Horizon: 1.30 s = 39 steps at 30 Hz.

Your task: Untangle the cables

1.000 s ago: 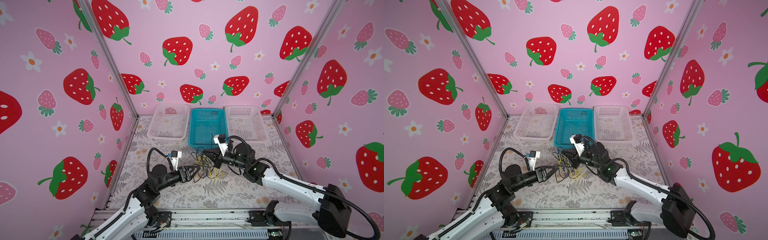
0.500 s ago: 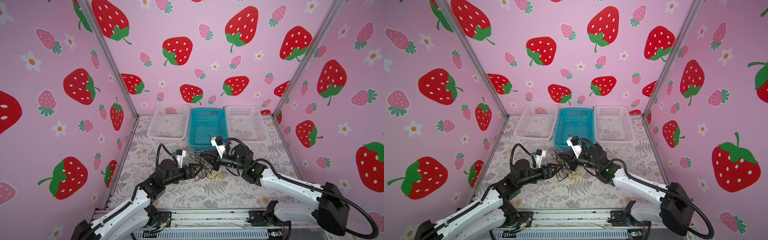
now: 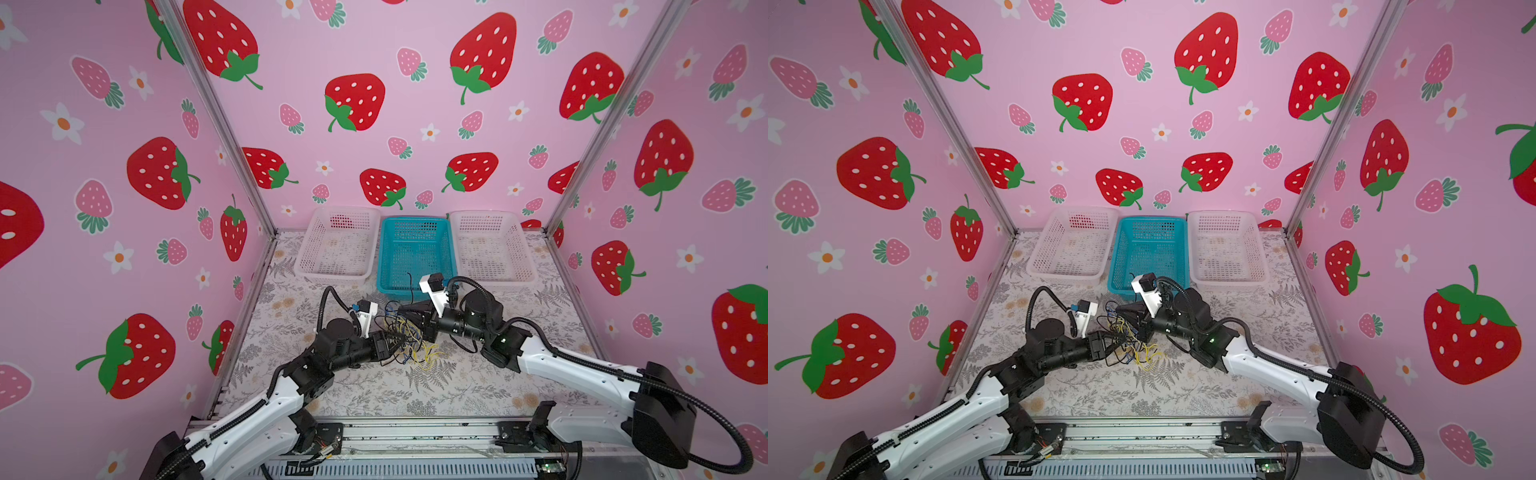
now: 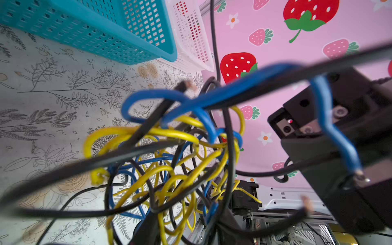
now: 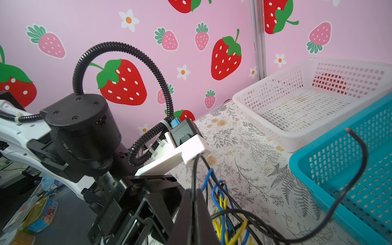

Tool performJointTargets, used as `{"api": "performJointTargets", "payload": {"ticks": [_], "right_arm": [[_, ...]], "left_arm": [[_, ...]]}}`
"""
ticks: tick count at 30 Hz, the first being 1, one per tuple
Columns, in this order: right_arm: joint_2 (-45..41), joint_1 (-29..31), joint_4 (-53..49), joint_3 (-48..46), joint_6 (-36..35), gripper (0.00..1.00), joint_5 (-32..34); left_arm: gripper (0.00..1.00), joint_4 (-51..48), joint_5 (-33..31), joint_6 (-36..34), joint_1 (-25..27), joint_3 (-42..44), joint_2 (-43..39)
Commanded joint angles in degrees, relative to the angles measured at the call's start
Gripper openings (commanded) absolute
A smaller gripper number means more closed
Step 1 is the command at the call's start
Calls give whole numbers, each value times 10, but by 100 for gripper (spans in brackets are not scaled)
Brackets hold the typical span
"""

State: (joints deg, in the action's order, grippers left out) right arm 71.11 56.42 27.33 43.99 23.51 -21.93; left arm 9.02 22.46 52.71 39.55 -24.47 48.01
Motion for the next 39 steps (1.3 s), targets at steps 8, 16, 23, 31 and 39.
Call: {"api": "performJointTargets", "payload": {"ticks": [8, 16, 23, 31, 39], "right_arm": [[-37, 5, 15, -2, 0, 0, 9], [-82, 4, -45, 4, -36, 0, 61], [-122, -3, -106, 2, -52, 0, 164], [-206, -75, -168, 4, -13, 0, 229], [-282, -131, -231, 35, -8, 0, 240]], "left_arm": [[25, -21, -7, -27, 4, -42, 28], [0, -79, -21, -52, 4, -46, 9], [0, -150, -44, -77, 4, -42, -21], [0, -215, -66, -104, 3, -30, -16], [0, -220, -94, -107, 2, -15, 1]]}}
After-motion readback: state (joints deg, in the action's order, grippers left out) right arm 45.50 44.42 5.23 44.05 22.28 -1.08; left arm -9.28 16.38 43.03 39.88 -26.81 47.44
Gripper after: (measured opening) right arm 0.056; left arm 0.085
